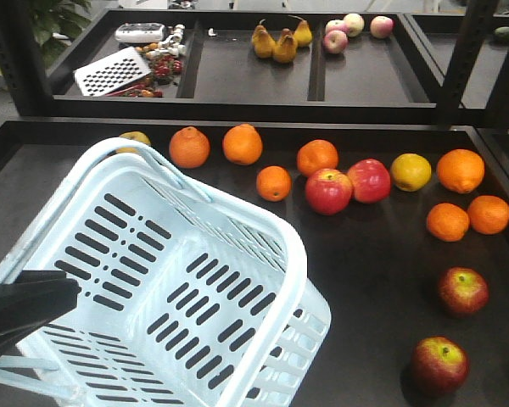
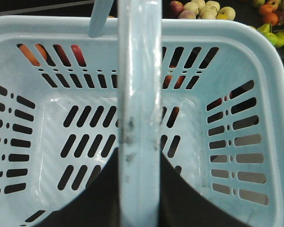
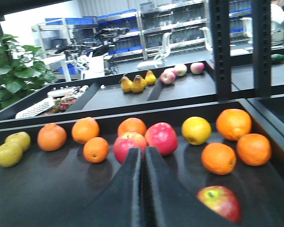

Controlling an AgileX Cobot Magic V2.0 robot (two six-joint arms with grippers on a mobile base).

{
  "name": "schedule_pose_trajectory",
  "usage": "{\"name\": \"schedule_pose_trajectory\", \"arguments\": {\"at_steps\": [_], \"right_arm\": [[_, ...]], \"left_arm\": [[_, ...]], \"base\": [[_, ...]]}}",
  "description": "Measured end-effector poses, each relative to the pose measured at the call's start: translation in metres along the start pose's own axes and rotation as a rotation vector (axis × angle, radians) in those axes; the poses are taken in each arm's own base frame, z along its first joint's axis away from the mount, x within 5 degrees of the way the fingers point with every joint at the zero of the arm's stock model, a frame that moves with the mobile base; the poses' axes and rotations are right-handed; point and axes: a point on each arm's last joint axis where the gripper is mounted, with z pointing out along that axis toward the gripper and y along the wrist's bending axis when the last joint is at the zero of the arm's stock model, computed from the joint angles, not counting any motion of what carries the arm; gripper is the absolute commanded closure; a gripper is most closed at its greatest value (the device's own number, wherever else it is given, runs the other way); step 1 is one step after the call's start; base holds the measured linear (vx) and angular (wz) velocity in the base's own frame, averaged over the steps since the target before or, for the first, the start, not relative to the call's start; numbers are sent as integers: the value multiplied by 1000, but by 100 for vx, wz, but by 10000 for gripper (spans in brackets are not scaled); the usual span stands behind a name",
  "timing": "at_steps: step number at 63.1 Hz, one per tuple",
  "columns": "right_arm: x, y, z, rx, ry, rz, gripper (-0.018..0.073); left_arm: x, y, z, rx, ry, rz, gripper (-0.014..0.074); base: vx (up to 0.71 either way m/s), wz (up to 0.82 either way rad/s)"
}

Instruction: Pick three apples into basket with both arms

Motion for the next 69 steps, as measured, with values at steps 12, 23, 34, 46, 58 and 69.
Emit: {"name": "schedule_pose_trajectory", "arguments": {"at_steps": [12,23,34,46,58,69], "right_arm": [[0,0,0,0,0,0,564],[0,0,0,0,0,0,564],[0,0,0,0,0,0,564],[0,0,0,0,0,0,564],[0,0,0,0,0,0,564],[0,0,0,0,0,0,564]], "left_arm": [[0,0,0,0,0,0,603],[0,0,0,0,0,0,603],[0,0,0,0,0,0,603],[0,0,0,0,0,0,603],[0,0,0,0,0,0,603],[0,0,0,0,0,0,603]], "base": [[5,-16],[4,-8],[4,-5],[4,-7],[3,-6],[1,-2]]}}
